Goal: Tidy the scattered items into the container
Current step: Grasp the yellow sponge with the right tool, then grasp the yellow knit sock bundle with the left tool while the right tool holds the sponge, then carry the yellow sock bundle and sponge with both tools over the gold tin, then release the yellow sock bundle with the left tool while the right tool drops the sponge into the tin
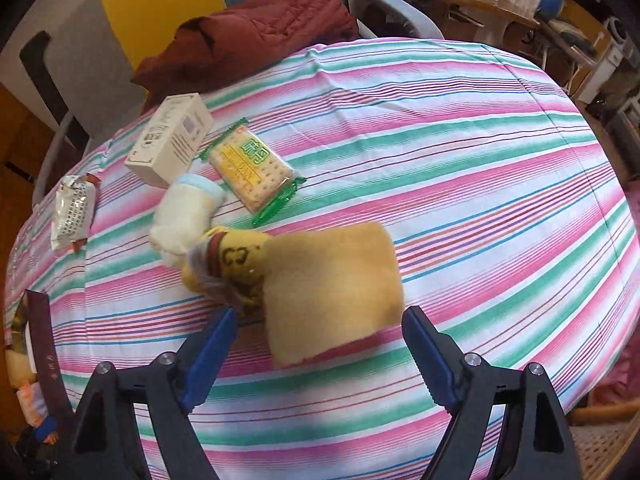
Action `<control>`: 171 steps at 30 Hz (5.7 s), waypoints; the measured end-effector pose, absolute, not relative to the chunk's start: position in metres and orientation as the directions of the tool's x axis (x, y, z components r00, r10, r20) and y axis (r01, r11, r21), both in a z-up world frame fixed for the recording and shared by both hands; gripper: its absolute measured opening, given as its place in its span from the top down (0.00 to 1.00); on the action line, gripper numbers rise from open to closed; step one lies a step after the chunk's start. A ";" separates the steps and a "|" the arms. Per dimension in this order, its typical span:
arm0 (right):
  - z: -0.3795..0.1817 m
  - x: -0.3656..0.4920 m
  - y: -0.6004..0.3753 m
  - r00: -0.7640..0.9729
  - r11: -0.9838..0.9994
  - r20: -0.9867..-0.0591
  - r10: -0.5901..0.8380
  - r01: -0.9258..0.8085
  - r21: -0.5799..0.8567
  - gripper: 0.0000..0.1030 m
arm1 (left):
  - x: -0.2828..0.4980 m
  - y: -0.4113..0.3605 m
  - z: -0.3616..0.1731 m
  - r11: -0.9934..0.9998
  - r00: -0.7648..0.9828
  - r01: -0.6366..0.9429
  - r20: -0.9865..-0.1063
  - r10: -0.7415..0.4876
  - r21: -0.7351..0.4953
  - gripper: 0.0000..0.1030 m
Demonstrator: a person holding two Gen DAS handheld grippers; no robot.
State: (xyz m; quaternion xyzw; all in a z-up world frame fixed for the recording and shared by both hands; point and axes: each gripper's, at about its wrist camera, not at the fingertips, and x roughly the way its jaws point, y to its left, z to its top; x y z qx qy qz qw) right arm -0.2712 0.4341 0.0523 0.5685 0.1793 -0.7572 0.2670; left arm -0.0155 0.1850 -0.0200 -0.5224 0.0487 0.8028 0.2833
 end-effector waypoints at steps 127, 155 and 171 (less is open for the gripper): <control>0.102 0.000 0.269 0.077 -0.325 -0.749 -0.658 0.869 0.375 0.30 | -0.096 0.008 0.013 -0.969 -0.579 -0.134 -0.777 0.247 -0.208 0.50; 0.051 0.112 0.101 0.117 -0.144 -0.842 -0.526 0.964 0.224 0.30 | -0.167 -0.048 -0.032 -0.995 -0.569 -0.042 -0.817 0.097 -0.088 0.41; 0.010 0.125 0.051 0.118 -0.193 -0.879 -0.463 0.954 0.229 0.25 | -0.162 -0.061 -0.029 -0.999 -0.590 -0.019 -0.806 0.049 -0.048 0.39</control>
